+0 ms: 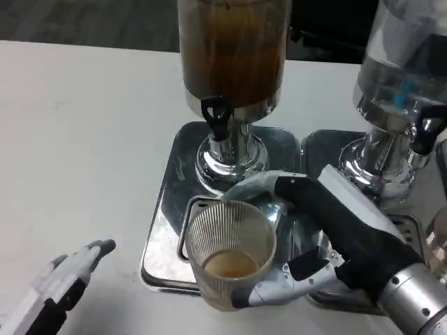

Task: Grasp the cup under the faucet to collect the drink, then remove the cup.

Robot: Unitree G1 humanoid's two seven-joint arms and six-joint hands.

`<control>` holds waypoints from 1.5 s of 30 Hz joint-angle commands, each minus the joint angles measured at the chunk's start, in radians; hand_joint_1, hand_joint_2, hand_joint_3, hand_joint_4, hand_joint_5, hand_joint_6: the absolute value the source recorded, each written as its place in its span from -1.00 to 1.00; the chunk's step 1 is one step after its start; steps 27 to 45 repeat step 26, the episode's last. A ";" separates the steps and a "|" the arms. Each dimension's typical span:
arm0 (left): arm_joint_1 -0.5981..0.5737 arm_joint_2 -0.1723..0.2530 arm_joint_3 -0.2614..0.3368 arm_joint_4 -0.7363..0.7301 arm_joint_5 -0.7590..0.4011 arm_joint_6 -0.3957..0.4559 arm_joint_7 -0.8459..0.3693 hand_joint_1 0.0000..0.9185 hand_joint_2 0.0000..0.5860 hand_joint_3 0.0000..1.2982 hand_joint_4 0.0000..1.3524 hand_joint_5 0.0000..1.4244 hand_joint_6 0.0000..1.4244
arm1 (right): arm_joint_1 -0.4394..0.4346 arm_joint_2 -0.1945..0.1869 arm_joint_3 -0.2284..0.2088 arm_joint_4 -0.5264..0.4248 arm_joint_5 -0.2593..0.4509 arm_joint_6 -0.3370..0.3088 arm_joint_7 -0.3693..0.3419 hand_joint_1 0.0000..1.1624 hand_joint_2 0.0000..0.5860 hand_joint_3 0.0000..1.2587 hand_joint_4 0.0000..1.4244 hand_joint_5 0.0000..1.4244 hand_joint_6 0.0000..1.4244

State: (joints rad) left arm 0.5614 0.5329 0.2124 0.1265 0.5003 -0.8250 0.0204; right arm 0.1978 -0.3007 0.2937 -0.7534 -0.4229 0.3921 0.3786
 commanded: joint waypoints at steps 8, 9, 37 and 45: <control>0.093 -0.010 -0.002 -0.077 0.091 0.011 0.075 -1.00 -0.62 -1.00 -1.00 -1.00 -1.00 | 0.021 -0.021 -0.015 -0.081 0.013 0.009 0.013 0.76 -0.71 0.27 0.23 0.38 0.94; 0.094 -0.013 -0.004 -0.082 0.094 0.015 0.079 -1.00 -0.62 -1.00 -1.00 -1.00 -1.00 | 0.020 -0.017 -0.014 -0.078 0.016 0.012 0.013 0.76 -0.71 0.27 0.23 0.38 0.94; 0.082 -0.032 -0.022 -0.087 0.081 0.048 0.085 -1.00 -0.62 -1.00 -1.00 -1.00 -1.00 | 0.019 -0.014 -0.031 -0.068 0.036 0.016 0.003 0.76 -0.71 0.27 0.23 0.38 0.94; 0.082 -0.032 -0.022 -0.087 0.081 0.048 0.085 -1.00 -0.62 -1.00 -1.00 -1.00 -1.00 | 0.019 -0.014 -0.031 -0.068 0.036 0.016 0.003 0.76 -0.71 0.27 0.23 0.38 0.94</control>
